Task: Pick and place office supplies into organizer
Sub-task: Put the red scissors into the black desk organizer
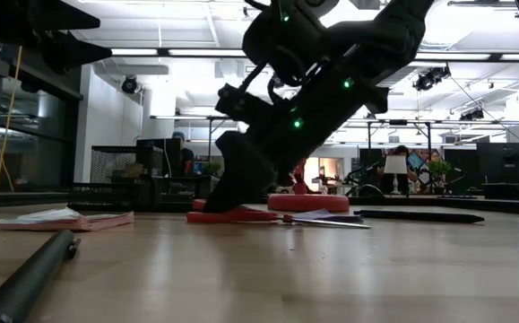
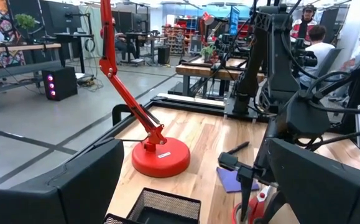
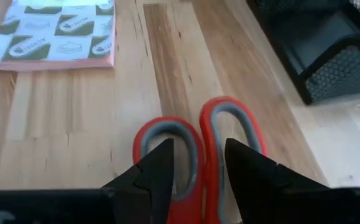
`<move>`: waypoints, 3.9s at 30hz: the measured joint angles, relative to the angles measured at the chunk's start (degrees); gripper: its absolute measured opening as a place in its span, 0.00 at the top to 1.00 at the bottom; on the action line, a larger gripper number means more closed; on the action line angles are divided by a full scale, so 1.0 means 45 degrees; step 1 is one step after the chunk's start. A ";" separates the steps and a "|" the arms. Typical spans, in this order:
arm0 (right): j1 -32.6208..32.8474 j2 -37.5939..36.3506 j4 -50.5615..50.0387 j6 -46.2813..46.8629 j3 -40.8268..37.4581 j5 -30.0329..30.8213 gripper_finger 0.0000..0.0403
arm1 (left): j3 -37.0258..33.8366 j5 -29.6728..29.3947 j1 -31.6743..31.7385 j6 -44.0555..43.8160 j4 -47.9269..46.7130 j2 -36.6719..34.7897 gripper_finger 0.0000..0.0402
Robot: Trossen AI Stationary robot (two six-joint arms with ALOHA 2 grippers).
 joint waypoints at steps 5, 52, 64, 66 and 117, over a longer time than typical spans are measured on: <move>-0.0168 0.0137 0.0047 0.0332 0.0019 -0.0184 0.65 | 0.0000 0.0000 0.0000 0.0000 0.0000 0.0000 0.05; -0.0288 0.0186 0.1527 -0.3159 0.2643 0.1146 0.96 | 0.0000 0.0655 0.0000 -0.1483 0.0143 0.0005 0.05; -0.0596 0.0176 0.1524 -0.4899 0.4378 0.2318 0.95 | 0.0000 0.0843 0.0000 -0.3478 -0.0356 0.0019 0.05; -0.0717 0.0176 0.1528 -0.5023 0.4567 0.2034 0.95 | -0.0120 0.0840 0.0000 -0.3779 -0.0355 0.0019 0.05; -0.1580 0.0152 0.3141 -0.5788 0.4702 0.0010 0.96 | -0.2055 0.0534 0.0000 -0.5367 0.3988 0.3347 0.05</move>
